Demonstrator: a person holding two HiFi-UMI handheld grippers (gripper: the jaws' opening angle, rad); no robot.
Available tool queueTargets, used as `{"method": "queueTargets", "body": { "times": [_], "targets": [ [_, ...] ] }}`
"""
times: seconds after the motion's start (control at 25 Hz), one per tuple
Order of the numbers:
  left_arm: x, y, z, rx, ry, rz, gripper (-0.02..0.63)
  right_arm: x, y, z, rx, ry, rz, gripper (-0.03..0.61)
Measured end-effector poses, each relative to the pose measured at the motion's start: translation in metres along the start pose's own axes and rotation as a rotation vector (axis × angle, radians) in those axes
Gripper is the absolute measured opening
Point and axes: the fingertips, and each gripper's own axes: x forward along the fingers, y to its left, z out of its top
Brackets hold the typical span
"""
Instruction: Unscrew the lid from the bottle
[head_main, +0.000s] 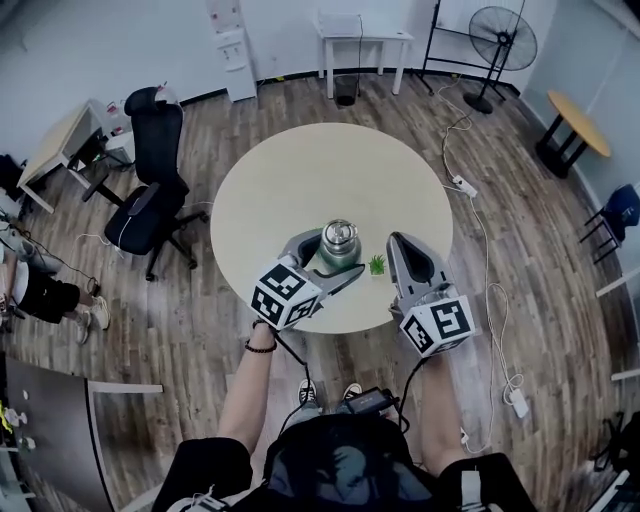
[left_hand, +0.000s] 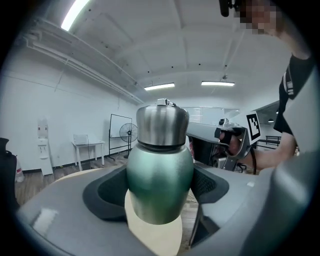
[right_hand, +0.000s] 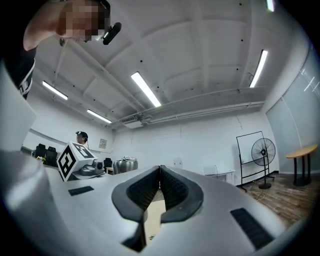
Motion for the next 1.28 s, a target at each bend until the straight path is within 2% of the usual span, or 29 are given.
{"method": "queueTargets", "body": {
  "times": [0.04,0.28,0.36,0.64,0.68,0.72,0.84,0.92,1.08,1.12,1.16,1.2,1.28],
  "targets": [
    [-0.004,-0.002,0.006,0.005,-0.002,0.003,0.371,0.0,0.005,0.005,-0.001,-0.006,0.019,0.008],
    [-0.017,-0.013,0.017,0.031,0.01,0.008,0.371,-0.004,0.052,0.032,-0.049,-0.018,0.23,0.281],
    [-0.02,-0.015,0.018,0.039,0.015,0.007,0.371,0.001,0.068,0.034,-0.071,0.002,0.287,0.321],
    [-0.027,-0.03,0.015,0.055,0.023,0.0,0.371,0.023,0.102,0.017,-0.09,0.081,0.361,0.338],
    [-0.027,-0.031,0.015,0.061,0.026,0.001,0.371,0.025,0.105,0.016,-0.092,0.083,0.361,0.312],
    [-0.028,-0.032,0.015,0.065,0.027,0.0,0.371,0.026,0.106,0.017,-0.092,0.081,0.361,0.256],
    [-0.034,-0.034,0.017,0.065,0.016,-0.039,0.371,0.026,0.112,0.02,-0.08,0.074,0.423,0.253],
    [-0.042,-0.041,0.021,0.081,-0.001,-0.109,0.371,0.02,0.12,0.028,-0.068,0.062,0.548,0.252],
    [-0.063,-0.064,0.037,0.185,-0.027,-0.326,0.371,0.002,0.136,0.05,-0.011,0.072,0.92,0.252],
    [-0.067,-0.066,0.04,0.199,-0.027,-0.36,0.371,0.001,0.137,0.055,0.018,0.085,0.983,0.252],
    [-0.069,-0.066,0.043,0.2,-0.03,-0.369,0.371,0.003,0.137,0.059,0.04,0.093,1.01,0.252],
    [-0.068,-0.062,0.046,0.191,-0.035,-0.352,0.371,0.007,0.136,0.061,0.048,0.092,0.995,0.253],
    [-0.063,-0.047,0.046,0.162,-0.049,-0.26,0.371,0.02,0.132,0.059,0.024,0.07,0.869,0.274]
  ]
}}
